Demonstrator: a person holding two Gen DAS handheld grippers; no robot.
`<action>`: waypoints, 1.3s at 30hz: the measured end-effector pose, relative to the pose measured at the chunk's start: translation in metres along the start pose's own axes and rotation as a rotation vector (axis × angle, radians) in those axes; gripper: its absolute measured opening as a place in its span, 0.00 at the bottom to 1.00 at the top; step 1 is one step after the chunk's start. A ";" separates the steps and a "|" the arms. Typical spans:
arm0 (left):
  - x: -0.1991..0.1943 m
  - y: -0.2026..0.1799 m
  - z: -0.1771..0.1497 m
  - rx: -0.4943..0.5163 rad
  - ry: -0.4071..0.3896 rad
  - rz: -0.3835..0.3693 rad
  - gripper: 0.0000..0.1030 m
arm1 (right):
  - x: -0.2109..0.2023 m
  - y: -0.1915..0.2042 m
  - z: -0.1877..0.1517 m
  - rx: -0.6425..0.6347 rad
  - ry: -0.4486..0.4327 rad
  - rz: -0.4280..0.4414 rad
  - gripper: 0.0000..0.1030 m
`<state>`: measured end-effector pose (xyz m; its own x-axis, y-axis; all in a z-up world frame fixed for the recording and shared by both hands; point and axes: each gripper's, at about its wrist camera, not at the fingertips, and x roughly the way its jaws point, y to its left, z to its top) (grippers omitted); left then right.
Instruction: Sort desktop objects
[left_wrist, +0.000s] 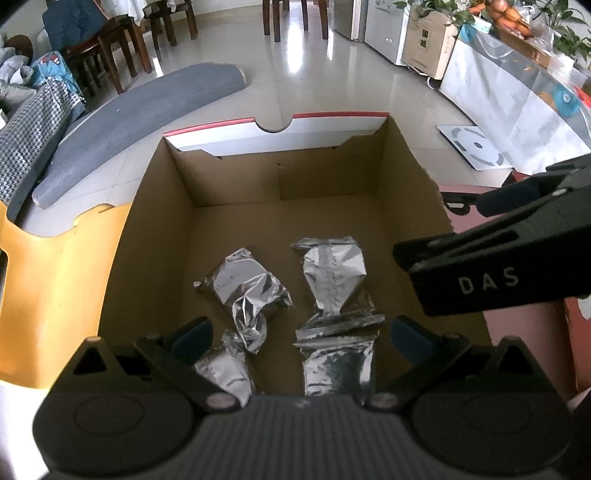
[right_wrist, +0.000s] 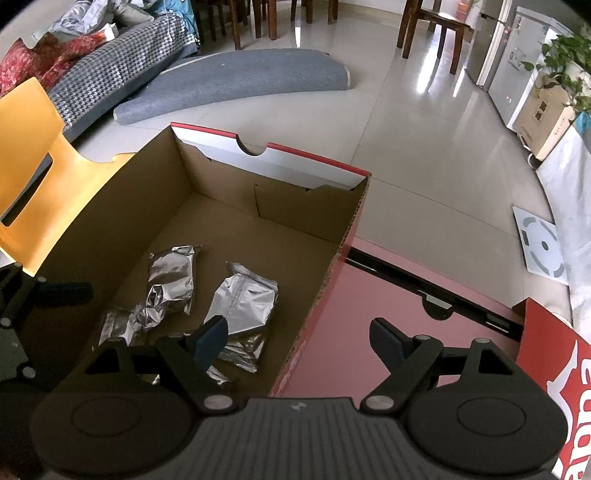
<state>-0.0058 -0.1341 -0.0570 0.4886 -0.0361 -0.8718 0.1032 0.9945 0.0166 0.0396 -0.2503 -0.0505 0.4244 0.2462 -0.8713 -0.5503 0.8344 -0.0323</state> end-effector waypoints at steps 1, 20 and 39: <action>0.000 -0.001 0.000 0.002 0.001 0.000 1.00 | 0.000 0.000 0.000 0.001 0.000 0.000 0.81; 0.001 -0.003 -0.004 0.010 0.005 0.004 1.00 | 0.000 -0.001 -0.001 0.011 -0.002 0.002 0.81; -0.013 -0.008 -0.011 0.023 -0.038 0.006 1.00 | -0.013 -0.003 -0.004 0.031 -0.021 -0.015 0.81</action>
<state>-0.0224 -0.1402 -0.0509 0.5218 -0.0340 -0.8524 0.1200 0.9922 0.0339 0.0333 -0.2579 -0.0409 0.4481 0.2437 -0.8601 -0.5212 0.8529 -0.0298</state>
